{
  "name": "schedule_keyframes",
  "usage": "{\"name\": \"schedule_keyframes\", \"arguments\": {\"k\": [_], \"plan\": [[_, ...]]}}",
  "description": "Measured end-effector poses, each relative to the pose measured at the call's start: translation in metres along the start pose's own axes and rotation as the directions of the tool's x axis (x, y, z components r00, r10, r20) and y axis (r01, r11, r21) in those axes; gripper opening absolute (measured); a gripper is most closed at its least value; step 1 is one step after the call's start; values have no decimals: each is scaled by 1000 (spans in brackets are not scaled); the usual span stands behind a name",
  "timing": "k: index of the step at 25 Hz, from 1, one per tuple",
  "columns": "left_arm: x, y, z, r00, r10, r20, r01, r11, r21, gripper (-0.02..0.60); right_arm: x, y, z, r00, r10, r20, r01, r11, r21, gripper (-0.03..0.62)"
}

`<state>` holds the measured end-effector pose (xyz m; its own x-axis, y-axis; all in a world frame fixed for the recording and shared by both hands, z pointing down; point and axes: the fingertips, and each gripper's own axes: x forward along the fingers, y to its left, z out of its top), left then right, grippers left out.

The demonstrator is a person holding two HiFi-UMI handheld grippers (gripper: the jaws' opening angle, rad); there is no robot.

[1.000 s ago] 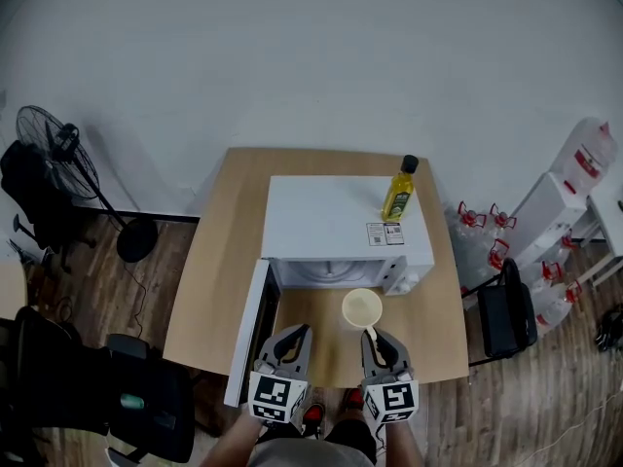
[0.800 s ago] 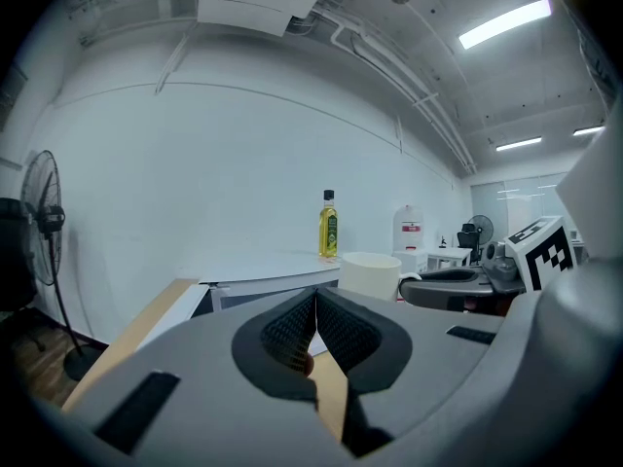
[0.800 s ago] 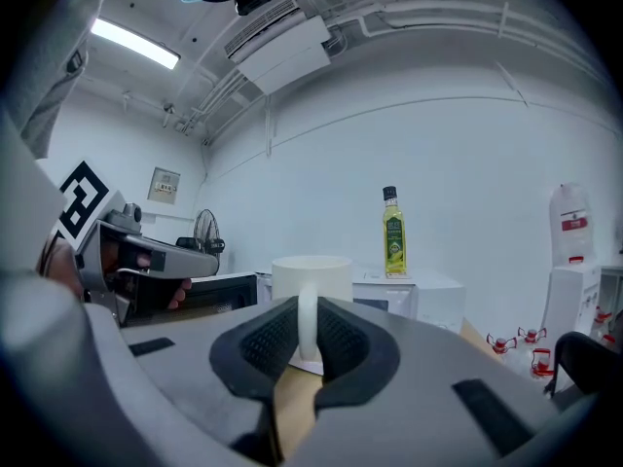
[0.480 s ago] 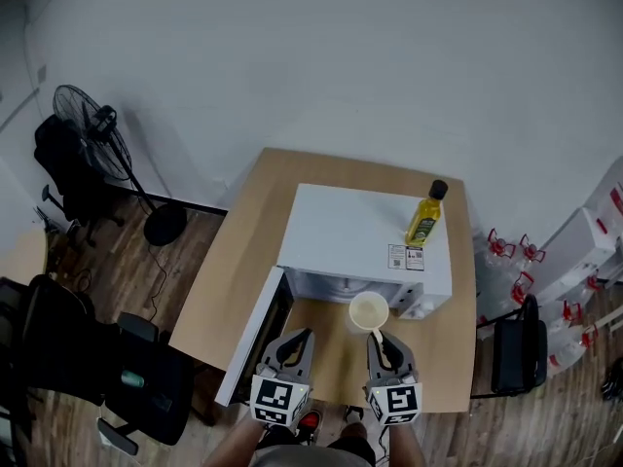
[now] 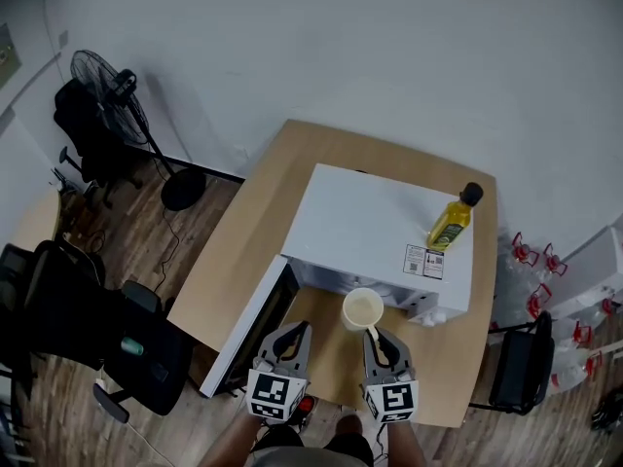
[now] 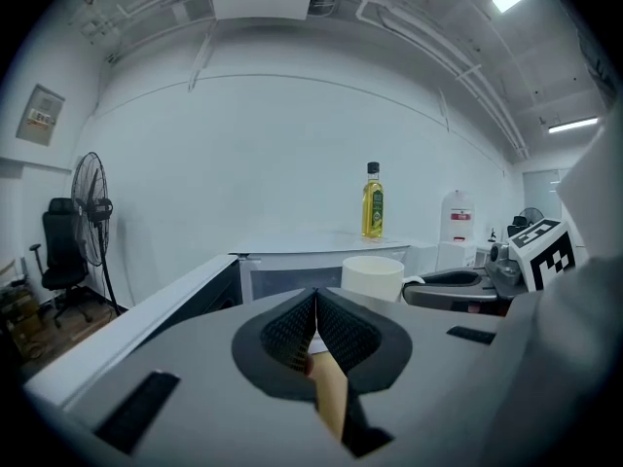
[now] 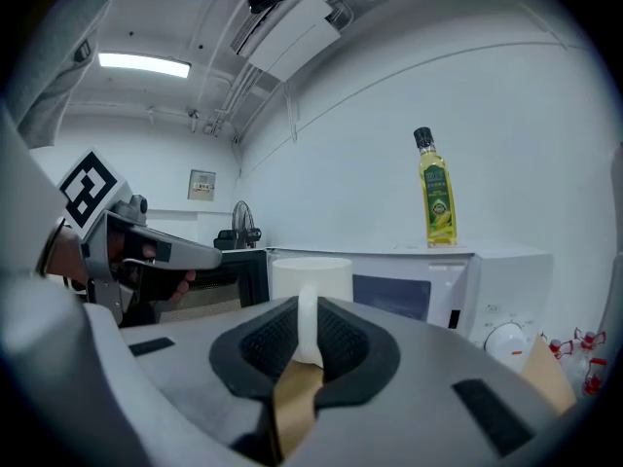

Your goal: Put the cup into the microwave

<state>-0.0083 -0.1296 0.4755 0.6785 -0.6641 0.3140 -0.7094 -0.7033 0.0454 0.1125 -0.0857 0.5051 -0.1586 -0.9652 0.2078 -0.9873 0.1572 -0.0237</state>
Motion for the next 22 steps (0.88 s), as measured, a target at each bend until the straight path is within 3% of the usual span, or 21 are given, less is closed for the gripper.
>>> {"name": "schedule_keyframes", "arguments": {"k": [22], "plan": [[48,30,-39,988,127,-85,-132,990,-55,25,81,-32,-43,994,100,-51,-99,995,23,46]]}}
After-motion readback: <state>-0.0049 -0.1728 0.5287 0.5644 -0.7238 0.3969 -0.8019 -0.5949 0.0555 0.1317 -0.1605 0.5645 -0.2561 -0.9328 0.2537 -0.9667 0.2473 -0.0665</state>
